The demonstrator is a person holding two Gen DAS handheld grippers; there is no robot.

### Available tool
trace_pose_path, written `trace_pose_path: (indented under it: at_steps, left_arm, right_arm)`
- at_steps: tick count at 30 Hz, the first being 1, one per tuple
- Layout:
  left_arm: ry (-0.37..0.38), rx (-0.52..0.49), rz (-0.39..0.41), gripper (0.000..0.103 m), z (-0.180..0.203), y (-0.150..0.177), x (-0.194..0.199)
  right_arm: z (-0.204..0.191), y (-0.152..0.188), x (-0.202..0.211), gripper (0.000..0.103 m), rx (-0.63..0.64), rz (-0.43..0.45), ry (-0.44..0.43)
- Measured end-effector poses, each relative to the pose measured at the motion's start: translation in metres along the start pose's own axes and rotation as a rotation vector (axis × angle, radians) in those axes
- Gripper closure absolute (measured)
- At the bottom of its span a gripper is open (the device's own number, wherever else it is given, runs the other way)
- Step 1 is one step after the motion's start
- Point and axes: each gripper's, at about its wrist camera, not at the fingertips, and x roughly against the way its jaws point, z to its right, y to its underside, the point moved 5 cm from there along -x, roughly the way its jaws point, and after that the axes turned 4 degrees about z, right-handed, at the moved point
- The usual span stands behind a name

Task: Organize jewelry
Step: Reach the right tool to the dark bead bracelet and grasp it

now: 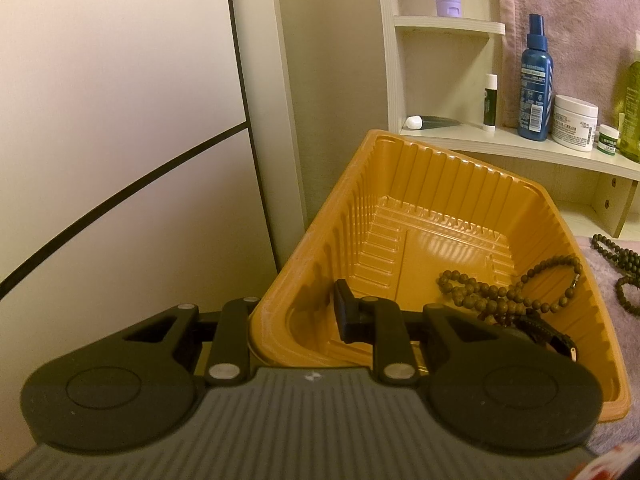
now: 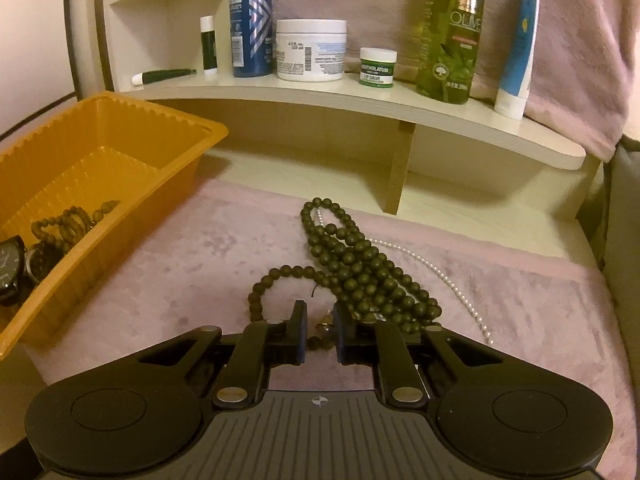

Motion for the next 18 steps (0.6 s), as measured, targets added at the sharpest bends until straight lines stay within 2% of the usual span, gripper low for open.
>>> trace_pose_path:
  at_steps: [9, 12, 18]
  left_arm:
    - [0.000, -0.002, -0.001, 0.081, 0.000, 0.000, -0.001]
    - [-0.002, -0.002, -0.001, 0.081, 0.000, 0.000, -0.001]
    - [-0.001, -0.004, 0.000, 0.081, 0.000, 0.000, 0.000]
  right_arm:
    - [-0.002, -0.001, -0.002, 0.089, 0.031, 0.002, 0.028]
    - [-0.004, -0.001, -0.011, 0.089, 0.021, -0.025, 0.015]
    - [-0.008, 0.000, -0.010, 0.089, 0.022, -0.010, 0.006]
